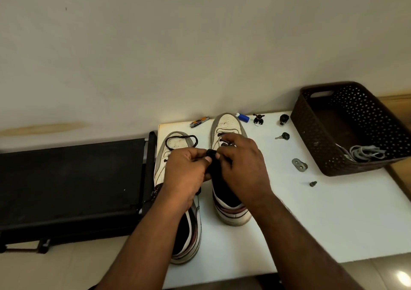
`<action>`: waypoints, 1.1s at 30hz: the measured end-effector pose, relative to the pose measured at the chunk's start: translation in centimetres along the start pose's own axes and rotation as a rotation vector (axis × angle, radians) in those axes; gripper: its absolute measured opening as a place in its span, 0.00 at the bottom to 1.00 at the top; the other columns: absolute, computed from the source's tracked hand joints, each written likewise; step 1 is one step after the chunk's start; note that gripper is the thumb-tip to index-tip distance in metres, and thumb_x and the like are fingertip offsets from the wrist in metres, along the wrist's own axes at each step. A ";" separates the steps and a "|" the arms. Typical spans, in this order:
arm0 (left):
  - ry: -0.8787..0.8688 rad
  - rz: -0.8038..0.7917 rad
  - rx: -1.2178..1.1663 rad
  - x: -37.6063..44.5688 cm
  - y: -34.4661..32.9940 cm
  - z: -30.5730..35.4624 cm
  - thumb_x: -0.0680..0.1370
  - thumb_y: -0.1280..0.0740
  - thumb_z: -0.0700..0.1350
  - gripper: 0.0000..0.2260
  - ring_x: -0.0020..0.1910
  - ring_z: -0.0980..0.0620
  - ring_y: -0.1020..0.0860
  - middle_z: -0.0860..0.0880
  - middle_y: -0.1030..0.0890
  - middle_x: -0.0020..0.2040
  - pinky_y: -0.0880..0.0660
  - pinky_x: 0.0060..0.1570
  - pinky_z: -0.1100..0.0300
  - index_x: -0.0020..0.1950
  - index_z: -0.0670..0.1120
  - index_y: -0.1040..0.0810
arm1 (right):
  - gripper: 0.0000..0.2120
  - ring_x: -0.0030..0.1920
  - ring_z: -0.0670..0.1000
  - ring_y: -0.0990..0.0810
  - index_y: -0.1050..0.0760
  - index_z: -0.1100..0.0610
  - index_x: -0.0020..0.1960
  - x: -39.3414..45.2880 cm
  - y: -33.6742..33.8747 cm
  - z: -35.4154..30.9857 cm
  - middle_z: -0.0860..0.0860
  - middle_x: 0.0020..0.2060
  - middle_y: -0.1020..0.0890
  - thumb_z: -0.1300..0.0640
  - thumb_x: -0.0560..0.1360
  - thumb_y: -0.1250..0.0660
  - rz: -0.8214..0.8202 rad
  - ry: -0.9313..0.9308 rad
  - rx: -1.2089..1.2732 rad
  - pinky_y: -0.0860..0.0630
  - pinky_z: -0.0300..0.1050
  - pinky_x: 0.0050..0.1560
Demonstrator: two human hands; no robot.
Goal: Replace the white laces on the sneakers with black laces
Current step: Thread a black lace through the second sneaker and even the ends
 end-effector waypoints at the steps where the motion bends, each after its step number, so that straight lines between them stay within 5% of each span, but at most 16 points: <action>1: -0.010 0.017 -0.005 0.1 0.0 0.0 0.77 0.35 0.32 0.11 0.36 0.57 0.16 0.51 0.16 0.37 0.22 0.33 0.66 0.44 0.45 0.17 | 0.10 0.64 0.52 0.30 0.17 0.52 0.54 0.3 0.2 -0.1 0.47 0.65 0.25 0.54 0.77 0.36 -0.002 0.006 0.011 0.33 0.48 0.64; 9: -0.042 0.049 0.000 0.8 0.1 -0.1 0.78 0.34 0.35 0.13 0.34 0.57 0.17 0.54 0.16 0.33 0.20 0.34 0.64 0.39 0.50 0.18 | 0.15 0.68 0.52 0.35 0.22 0.49 0.62 1.4 -0.1 -1.0 0.46 0.69 0.30 0.51 0.80 0.41 -0.082 -0.017 -0.199 0.37 0.48 0.65; 15: 0.026 0.028 -0.011 1.8 0.1 -0.2 0.81 0.39 0.37 0.10 0.28 0.55 0.20 0.44 0.17 0.40 0.21 0.30 0.62 0.47 0.42 0.19 | 0.11 0.69 0.50 0.37 0.18 0.49 0.56 1.8 0.7 -0.2 0.43 0.67 0.28 0.52 0.78 0.37 -0.149 0.159 -0.181 0.39 0.48 0.63; 25: -0.027 0.085 0.232 2.9 -0.3 -1.6 0.83 0.42 0.42 0.07 0.35 0.54 0.23 0.46 0.22 0.45 0.27 0.28 0.64 0.51 0.45 0.25 | 0.13 0.69 0.50 0.36 0.22 0.43 0.59 2.1 1.3 0.8 0.44 0.69 0.32 0.44 0.75 0.33 -0.231 -0.070 -0.047 0.38 0.52 0.65; 27: -0.033 0.151 0.103 3.1 -0.3 -1.2 0.83 0.44 0.40 0.08 0.37 0.52 0.22 0.45 0.22 0.45 0.22 0.31 0.61 0.51 0.44 0.26 | 0.13 0.69 0.51 0.36 0.23 0.42 0.59 2.1 1.5 1.2 0.44 0.70 0.32 0.48 0.75 0.32 -0.242 -0.074 -0.081 0.38 0.52 0.66; 30: 0.059 0.209 -0.460 4.0 1.5 0.8 0.84 0.47 0.39 0.10 0.38 0.47 0.19 0.43 0.21 0.39 0.18 0.43 0.52 0.48 0.43 0.29 | 0.14 0.68 0.51 0.35 0.23 0.43 0.59 1.9 1.5 1.4 0.45 0.69 0.31 0.53 0.75 0.31 -0.213 -0.102 -0.055 0.35 0.52 0.66; 33: 0.062 0.128 -1.076 5.1 5.5 2.9 0.84 0.48 0.41 0.14 0.24 0.54 0.26 0.50 0.27 0.27 0.22 0.29 0.60 0.41 0.46 0.30 | 0.13 0.65 0.51 0.31 0.21 0.45 0.58 2.0 1.0 1.5 0.46 0.66 0.28 0.56 0.75 0.31 -0.159 -0.115 -0.015 0.31 0.51 0.65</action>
Point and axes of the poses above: each hand's wrist, its own x-axis towards the middle knuckle, its own y-axis out of the back of the hand, z = x × y, the point moved 1 cm from there along x, towards the middle knuckle
